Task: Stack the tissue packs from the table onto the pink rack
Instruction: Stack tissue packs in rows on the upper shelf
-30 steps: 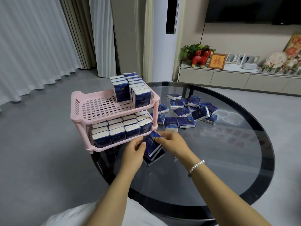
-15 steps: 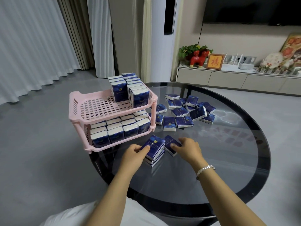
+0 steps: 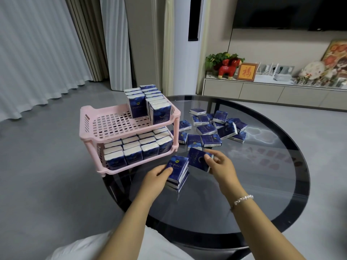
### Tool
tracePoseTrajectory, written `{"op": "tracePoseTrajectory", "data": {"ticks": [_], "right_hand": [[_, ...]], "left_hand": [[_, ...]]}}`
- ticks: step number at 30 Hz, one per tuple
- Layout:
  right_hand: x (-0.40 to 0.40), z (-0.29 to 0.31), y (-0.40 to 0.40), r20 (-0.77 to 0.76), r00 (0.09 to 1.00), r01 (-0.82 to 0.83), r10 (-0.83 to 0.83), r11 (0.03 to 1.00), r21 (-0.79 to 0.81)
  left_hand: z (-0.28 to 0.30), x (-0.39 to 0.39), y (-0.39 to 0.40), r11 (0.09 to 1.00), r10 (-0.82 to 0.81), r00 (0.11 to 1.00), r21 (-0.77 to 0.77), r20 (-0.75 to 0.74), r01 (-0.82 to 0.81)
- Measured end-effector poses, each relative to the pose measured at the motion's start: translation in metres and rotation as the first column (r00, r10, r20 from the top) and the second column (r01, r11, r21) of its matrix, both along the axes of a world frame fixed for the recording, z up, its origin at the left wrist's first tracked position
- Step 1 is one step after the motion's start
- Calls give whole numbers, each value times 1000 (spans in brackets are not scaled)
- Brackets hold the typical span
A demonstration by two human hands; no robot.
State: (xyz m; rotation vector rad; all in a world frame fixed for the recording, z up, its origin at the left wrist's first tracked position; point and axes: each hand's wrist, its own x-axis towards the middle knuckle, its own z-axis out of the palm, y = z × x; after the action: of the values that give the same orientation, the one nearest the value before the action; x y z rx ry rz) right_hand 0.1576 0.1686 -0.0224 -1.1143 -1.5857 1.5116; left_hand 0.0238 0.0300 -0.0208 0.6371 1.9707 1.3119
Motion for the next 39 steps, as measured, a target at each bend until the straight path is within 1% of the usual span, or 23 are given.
{"op": "tracePoseTrajectory", "data": {"ticks": [2,4,6,8,10,12,14,16,19,21,23,24,25,26,27,28,29,30,33,34,36,37,39], "right_hand": [[-3,2,2,7,997,75,-75,995,65],[-8,5,1,-36,985,169,-167,983,71],[-12,9,2,-63,979,199,-194,976,89],[-18,13,2,-47,997,74,-68,990,120],[-26,17,0,21,996,-84,82,982,170],[-33,19,-3,81,985,-165,150,963,215],[-40,21,-6,124,974,-217,191,944,249],[-44,21,-9,179,959,-266,221,920,289],[-48,18,-17,285,926,-345,246,857,383],[-46,16,-22,250,951,-274,183,874,401],[-38,14,-26,190,979,-135,69,923,360],[-33,11,-27,176,983,-98,52,959,267],[-27,10,-29,174,981,-103,82,988,116],[-21,9,-31,190,971,-137,143,990,-43],[-15,10,-34,192,955,-193,225,966,-174],[-11,11,-35,166,937,-260,306,932,-252],[-10,10,-36,124,923,-321,364,907,-273],[-9,9,-37,82,912,-370,402,893,-257],[-7,2,-29,-56,864,-502,501,848,-168],[-5,0,-25,-75,843,-538,533,833,-128],[-1,-1,-17,-18,811,-584,584,810,-45],[1,1,-15,22,800,-599,600,800,-26],[4,2,-11,43,767,-641,640,768,-9]], "left_hand": [[0,0,0,1000,-5,1000,11,10,5],[-1,-1,0,1000,-12,1000,9,12,12],[-2,-1,0,1000,-20,1000,10,18,20],[-3,-2,1,1000,-20,999,4,25,19],[-2,-2,1,1000,3,998,-1,58,-2],[1,-2,1,999,34,993,-22,114,-32],[3,-2,2,998,51,990,-53,130,-44],[4,0,2,999,45,990,-31,136,-41],[3,1,2,1000,-23,992,10,123,22],[4,1,1,998,-69,993,6,99,69],[4,0,0,997,-81,993,-12,81,82],[3,0,0,996,-91,993,-18,73,93],[2,0,0,994,-106,992,-18,65,108],[2,1,0,993,-114,992,-17,60,116],[2,2,1,993,-116,991,-14,60,117],[1,2,1,993,-114,991,-11,65,115],[1,3,2,994,-113,991,-1,68,113],[3,5,2,993,-114,991,14,67,113],[2,5,0,987,-152,987,67,58,148],[0,3,-2,981,-180,982,80,54,175],[-2,-1,-7,967,-242,970,81,17,240],[-4,-4,-9,962,-262,965,72,-5,262],[-7,-10,-12,956,-286,957,56,-51,289]]}}
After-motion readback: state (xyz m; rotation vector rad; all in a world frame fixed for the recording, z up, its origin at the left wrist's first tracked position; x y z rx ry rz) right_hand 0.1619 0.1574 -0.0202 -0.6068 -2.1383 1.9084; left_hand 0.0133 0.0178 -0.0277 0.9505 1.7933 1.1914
